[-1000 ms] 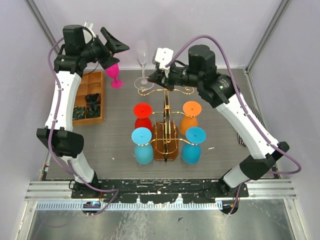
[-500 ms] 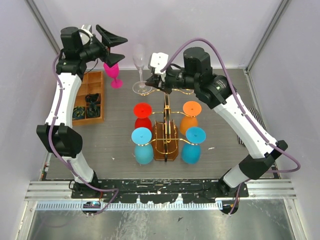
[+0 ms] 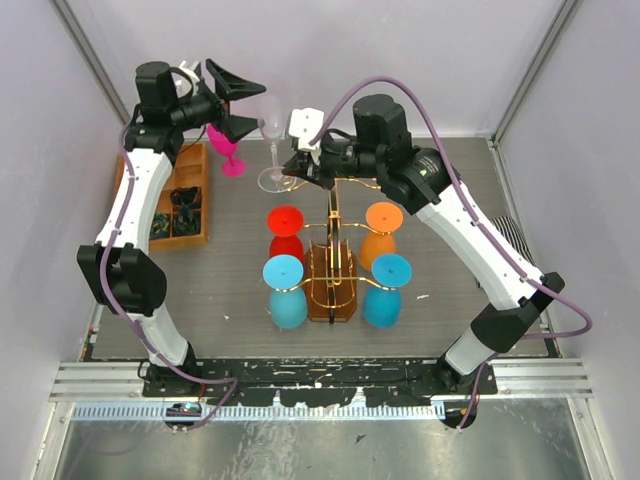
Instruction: Take the wine glass off the wine glass rack
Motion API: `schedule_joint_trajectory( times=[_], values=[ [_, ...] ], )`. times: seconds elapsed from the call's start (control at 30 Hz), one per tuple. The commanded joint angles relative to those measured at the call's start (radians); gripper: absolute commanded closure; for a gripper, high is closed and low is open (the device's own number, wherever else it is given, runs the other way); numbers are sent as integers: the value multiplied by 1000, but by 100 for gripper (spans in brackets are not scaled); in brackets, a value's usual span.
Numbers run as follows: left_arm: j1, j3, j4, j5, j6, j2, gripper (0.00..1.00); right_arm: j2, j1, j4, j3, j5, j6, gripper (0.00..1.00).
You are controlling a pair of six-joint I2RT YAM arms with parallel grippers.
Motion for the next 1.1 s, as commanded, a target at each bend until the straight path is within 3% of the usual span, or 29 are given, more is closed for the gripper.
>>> schedule_joint_trajectory(
  times=[0.0, 0.43, 0.73, 1.0, 1.07],
  values=[
    [-17, 24, -90, 61, 61, 0, 2, -19, 9, 64, 58, -11, -22, 100],
    [-30, 8, -105, 74, 89, 0, 1, -21, 15, 67, 50, -15, -23, 100],
    [-31, -44, -38, 124, 48, 3, 34, -8, 16, 48, 67, -25, 5, 100],
    [-31, -55, -12, 142, 43, 9, 46, 4, 16, 22, 92, -32, 6, 100],
    [-29, -52, -24, 141, 57, 11, 51, -1, 16, 20, 86, -18, 5, 95]
  ],
)
